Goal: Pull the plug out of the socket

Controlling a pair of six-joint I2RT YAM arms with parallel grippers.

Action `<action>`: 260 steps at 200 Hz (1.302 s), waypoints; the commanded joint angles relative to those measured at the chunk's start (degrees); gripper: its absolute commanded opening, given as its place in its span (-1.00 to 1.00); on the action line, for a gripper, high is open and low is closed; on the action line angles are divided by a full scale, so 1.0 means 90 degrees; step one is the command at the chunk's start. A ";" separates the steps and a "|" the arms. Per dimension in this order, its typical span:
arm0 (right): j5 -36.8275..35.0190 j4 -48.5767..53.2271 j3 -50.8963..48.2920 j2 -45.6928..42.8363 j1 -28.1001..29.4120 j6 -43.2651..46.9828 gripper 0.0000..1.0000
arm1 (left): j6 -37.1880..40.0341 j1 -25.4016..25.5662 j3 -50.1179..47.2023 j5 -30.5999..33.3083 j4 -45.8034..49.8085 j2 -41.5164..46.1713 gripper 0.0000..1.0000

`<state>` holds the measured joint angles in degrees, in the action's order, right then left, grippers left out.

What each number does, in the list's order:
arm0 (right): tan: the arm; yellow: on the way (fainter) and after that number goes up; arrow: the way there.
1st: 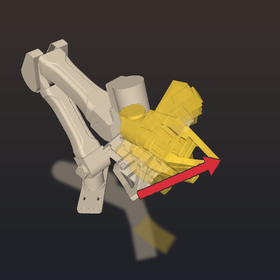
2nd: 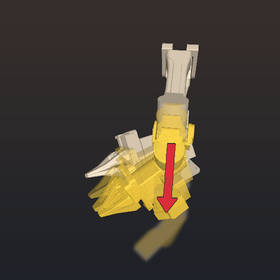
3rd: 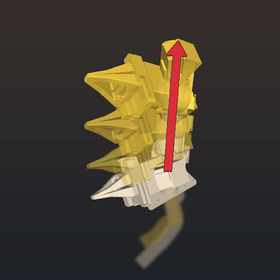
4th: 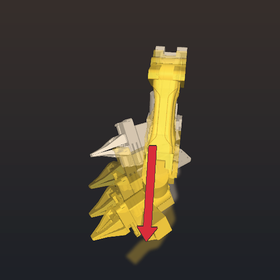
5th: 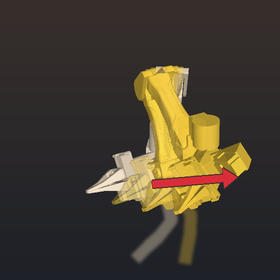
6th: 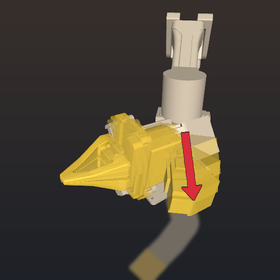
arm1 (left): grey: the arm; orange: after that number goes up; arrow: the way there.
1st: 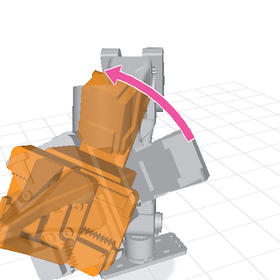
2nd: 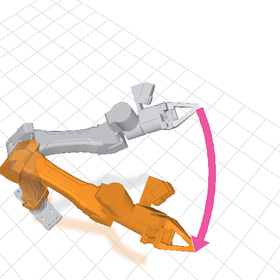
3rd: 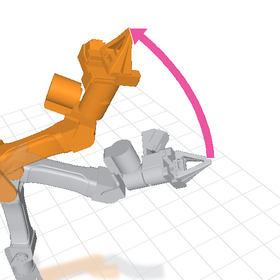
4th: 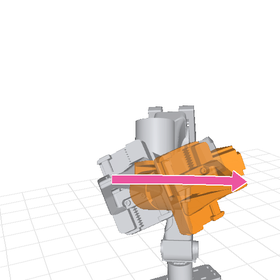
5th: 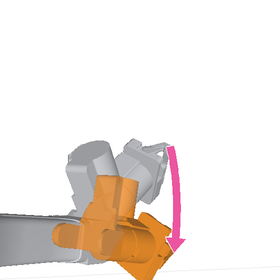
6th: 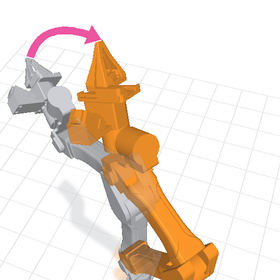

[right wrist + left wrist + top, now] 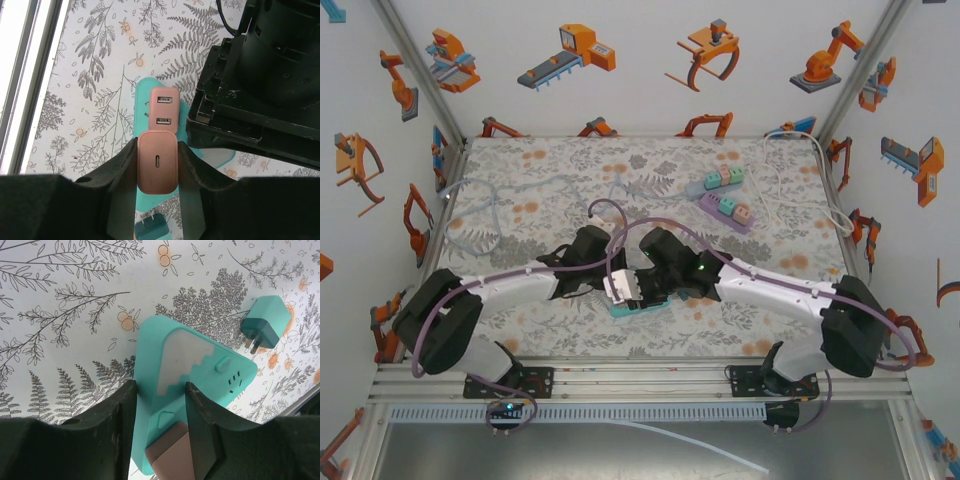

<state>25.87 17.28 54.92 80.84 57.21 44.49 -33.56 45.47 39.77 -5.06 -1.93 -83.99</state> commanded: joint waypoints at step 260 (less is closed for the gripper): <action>-0.0330 -0.2820 -0.3177 -0.1356 -0.5346 -0.9271 -0.67 | 0.2547 -0.0261 0.0152 -0.1115 0.1407 0.3573 0.54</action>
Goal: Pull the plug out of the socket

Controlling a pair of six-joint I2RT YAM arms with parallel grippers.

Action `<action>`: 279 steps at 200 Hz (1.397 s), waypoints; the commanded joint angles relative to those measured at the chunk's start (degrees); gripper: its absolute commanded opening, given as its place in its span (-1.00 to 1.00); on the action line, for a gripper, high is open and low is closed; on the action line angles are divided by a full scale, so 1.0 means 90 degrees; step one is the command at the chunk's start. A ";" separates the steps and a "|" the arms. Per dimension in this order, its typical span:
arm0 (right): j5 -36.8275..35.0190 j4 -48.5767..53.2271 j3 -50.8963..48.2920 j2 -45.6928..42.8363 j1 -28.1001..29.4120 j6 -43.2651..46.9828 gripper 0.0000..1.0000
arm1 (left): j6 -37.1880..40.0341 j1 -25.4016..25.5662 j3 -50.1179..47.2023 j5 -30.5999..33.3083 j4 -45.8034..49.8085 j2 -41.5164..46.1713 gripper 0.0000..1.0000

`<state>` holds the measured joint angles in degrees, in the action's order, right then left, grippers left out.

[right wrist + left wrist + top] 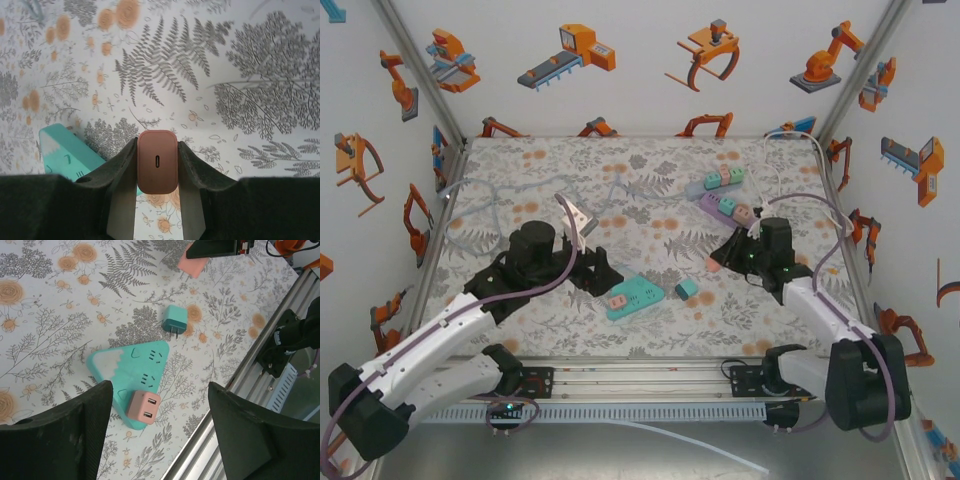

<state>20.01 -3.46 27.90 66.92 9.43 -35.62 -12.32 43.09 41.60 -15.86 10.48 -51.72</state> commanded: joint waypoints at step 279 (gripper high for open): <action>-0.1039 -0.0885 0.0460 -0.1371 0.3362 0.4576 -0.03 | -0.0878 -0.0187 -0.0350 0.2840 0.0754 0.0402 0.89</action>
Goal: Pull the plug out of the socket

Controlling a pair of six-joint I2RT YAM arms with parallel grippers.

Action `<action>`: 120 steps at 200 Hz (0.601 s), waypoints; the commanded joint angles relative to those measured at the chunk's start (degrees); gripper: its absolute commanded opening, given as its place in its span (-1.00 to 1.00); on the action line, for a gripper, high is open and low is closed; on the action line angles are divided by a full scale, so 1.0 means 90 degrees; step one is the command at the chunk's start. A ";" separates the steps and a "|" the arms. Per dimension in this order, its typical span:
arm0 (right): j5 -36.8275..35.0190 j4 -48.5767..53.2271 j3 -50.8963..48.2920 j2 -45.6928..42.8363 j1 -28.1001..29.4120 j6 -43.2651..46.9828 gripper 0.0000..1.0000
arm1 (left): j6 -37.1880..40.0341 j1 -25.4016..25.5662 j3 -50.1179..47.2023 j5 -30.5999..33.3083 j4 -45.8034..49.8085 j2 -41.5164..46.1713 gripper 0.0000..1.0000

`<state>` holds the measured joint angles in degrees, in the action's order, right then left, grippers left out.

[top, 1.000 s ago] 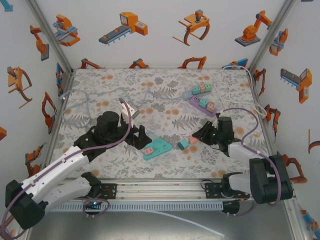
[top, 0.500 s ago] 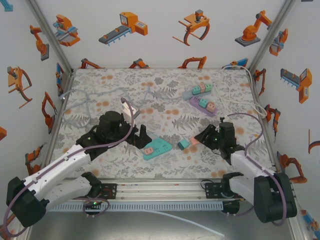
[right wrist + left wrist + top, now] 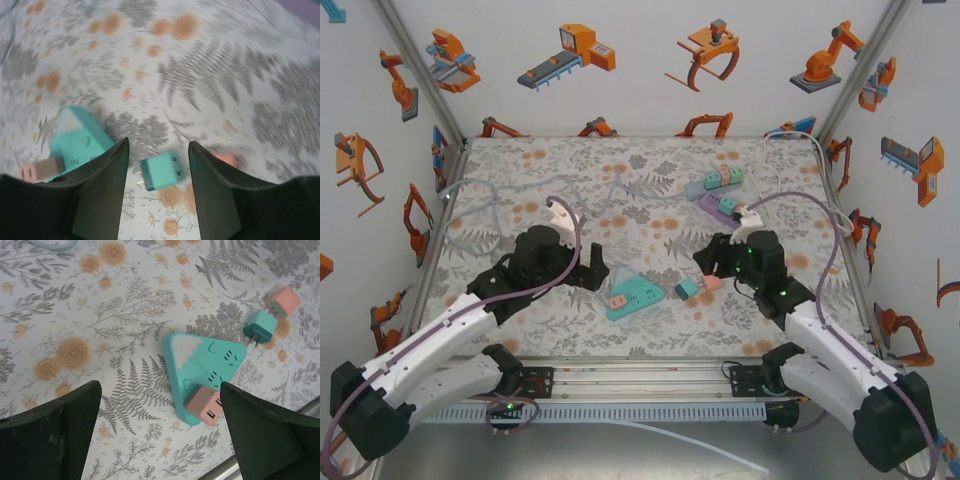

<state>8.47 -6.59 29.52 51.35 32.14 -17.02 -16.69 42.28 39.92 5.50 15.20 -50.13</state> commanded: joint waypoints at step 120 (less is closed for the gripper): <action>0.2518 0.0890 0.2319 0.3565 0.2735 0.7010 0.04 | -0.0842 -0.0402 -0.0651 0.0528 0.0160 0.0727 0.97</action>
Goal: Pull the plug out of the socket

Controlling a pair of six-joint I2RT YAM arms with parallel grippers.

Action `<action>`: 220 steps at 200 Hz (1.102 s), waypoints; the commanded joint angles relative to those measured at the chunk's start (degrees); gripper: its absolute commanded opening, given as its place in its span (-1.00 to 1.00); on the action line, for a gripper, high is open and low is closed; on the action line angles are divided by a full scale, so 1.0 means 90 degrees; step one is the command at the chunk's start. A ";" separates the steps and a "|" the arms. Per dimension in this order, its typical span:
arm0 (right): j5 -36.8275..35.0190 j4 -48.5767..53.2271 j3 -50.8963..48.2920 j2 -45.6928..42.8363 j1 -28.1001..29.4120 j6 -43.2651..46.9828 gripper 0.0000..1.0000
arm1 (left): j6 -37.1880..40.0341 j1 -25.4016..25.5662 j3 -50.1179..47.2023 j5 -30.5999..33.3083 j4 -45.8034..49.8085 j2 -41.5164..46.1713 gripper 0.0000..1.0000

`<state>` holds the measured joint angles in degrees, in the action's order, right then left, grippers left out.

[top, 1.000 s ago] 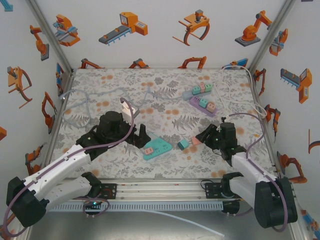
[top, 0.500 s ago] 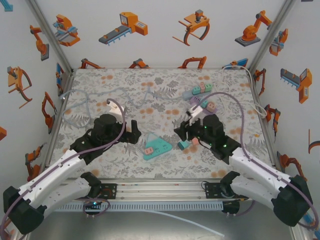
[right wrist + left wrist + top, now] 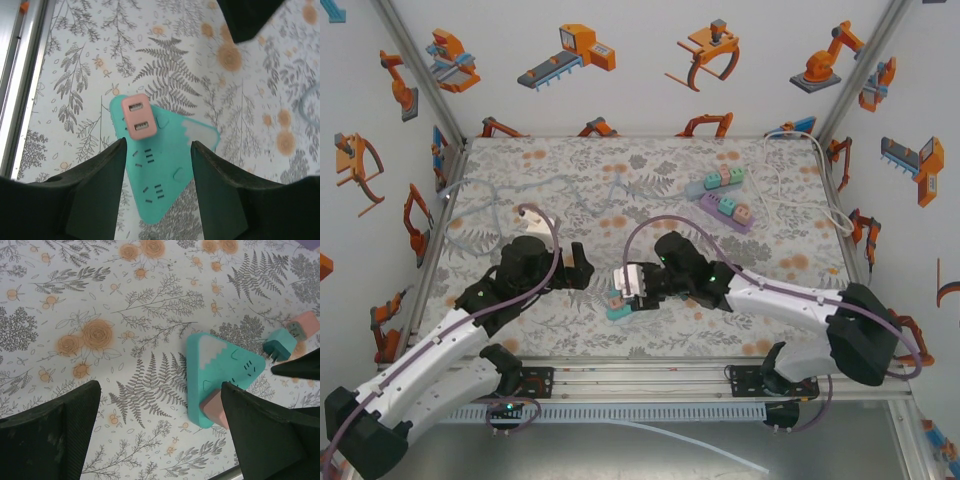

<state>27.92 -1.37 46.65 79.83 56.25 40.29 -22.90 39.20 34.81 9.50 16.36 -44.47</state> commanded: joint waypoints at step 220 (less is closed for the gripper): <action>0.0808 0.0972 0.1038 0.1403 0.0166 0.1050 -0.57 | -0.1908 -0.0333 -0.0560 -0.2507 -0.2926 -0.2892 0.08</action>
<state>33.67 8.73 55.96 93.95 57.25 49.36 -35.81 36.38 31.24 -8.95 -3.36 -67.77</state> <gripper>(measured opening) 0.326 0.562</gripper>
